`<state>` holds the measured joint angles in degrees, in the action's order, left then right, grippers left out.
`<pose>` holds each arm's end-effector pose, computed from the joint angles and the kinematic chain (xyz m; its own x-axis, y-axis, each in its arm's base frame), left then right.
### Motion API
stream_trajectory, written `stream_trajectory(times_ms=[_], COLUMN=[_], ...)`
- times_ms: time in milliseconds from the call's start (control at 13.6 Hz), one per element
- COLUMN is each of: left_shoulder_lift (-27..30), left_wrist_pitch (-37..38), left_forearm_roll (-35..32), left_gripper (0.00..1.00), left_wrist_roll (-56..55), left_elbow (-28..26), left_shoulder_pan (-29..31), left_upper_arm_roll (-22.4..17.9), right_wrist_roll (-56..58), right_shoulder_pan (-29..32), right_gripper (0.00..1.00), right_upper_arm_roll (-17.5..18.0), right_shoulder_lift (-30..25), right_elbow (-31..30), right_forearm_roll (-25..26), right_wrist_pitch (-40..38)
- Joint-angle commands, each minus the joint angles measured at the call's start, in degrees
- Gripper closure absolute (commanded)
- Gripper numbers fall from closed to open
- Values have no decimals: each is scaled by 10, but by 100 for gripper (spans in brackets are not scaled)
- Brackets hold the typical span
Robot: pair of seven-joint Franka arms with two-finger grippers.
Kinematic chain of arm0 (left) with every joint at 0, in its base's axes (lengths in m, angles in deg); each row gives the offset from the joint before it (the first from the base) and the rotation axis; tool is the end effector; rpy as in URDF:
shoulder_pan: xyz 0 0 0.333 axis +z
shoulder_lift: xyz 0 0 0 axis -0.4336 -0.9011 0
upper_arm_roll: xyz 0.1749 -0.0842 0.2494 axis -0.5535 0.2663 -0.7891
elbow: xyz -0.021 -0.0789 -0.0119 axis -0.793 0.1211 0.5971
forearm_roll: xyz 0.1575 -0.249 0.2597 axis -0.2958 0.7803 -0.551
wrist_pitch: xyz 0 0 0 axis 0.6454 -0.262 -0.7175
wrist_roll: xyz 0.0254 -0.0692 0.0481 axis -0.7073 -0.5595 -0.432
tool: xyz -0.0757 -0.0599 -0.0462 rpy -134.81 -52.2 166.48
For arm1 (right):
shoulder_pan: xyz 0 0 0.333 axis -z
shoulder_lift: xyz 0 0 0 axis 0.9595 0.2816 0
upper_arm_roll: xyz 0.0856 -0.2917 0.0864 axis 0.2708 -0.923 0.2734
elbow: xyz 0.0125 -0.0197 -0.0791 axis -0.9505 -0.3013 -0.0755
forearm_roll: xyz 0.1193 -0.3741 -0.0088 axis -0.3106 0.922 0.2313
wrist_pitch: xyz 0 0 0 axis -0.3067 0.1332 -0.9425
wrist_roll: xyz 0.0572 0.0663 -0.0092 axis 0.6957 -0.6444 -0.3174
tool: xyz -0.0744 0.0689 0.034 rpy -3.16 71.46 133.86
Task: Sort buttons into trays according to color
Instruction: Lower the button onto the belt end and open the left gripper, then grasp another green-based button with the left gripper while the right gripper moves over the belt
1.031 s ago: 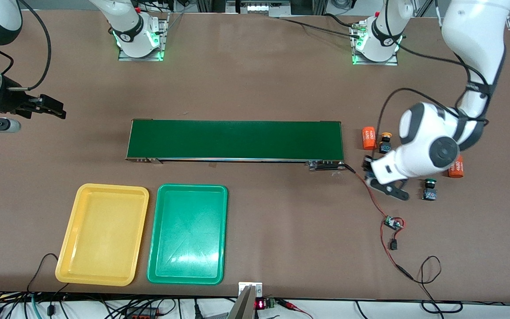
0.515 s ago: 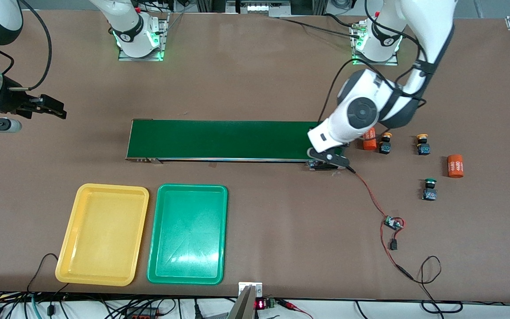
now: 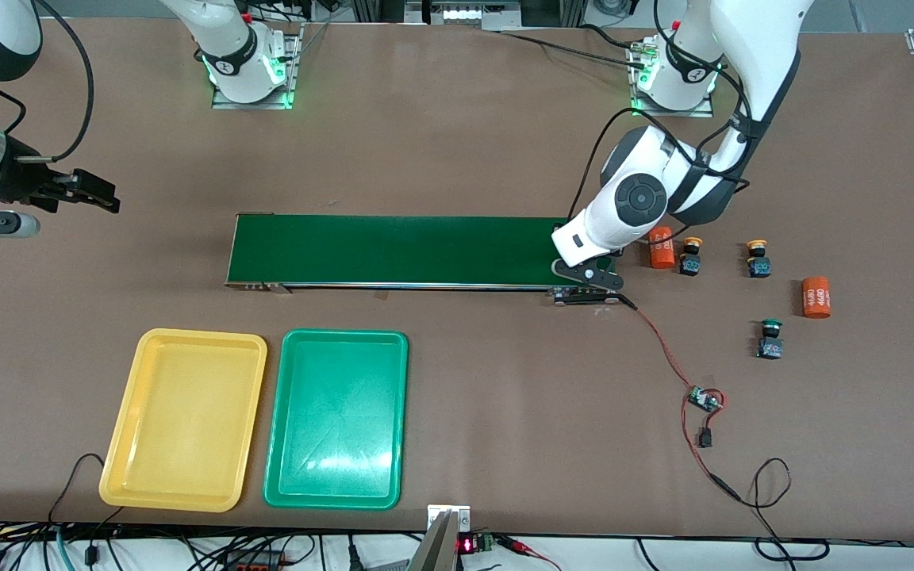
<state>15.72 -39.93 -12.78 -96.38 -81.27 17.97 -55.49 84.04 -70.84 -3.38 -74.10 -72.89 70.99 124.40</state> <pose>0.5071 -0.2744 0.2481 0.9569 -0.2205 -0.1889 -0.2048 -0.9738 0.0991 0.5520 -0.0159 0.5328 0.9949 -0.0043 -0.1005 -0.0049 -1.0000 -0.0058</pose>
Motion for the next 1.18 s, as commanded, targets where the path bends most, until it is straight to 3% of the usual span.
stream_trajectory(times_ms=[0, 147, 368, 663, 883, 1104], left_shoulder_lift=[14, 16, 55, 85, 63, 27], left_wrist_pitch=[-14, -14, -9, -8, -13, -15], left_forearm_roll=[16, 18, 44, 45, 44, 21], left_gripper=[85, 0, 0, 0, 0, 0], left_wrist_roll=[-32, -30, -30, -26, -7, 48], left_elbow=[-16, -13, -2, -1, 3, 15], left_shoulder_pan=[1, 2, 15, 121, 232, 285], left_upper_arm_roll=[0, 0, -5, -10, -10, -10], right_wrist_roll=[-4, -4, -5, -84, -184, -268], right_shoulder_pan=[1, 1, 1, -19, -91, -167], right_gripper=[0, 0, 0, 0, 0, 0], right_upper_arm_roll=[3, 3, 3, 12, 14, 15], right_shoulder_lift=[-10, -10, -10, -13, -14, -8], right_elbow=[-12, -12, -12, -12, -12, -16], right_forearm_roll=[-6, -7, -7, -30, -37, -34], right_wrist_pitch=[8, 8, 8, 6, 18, 69])
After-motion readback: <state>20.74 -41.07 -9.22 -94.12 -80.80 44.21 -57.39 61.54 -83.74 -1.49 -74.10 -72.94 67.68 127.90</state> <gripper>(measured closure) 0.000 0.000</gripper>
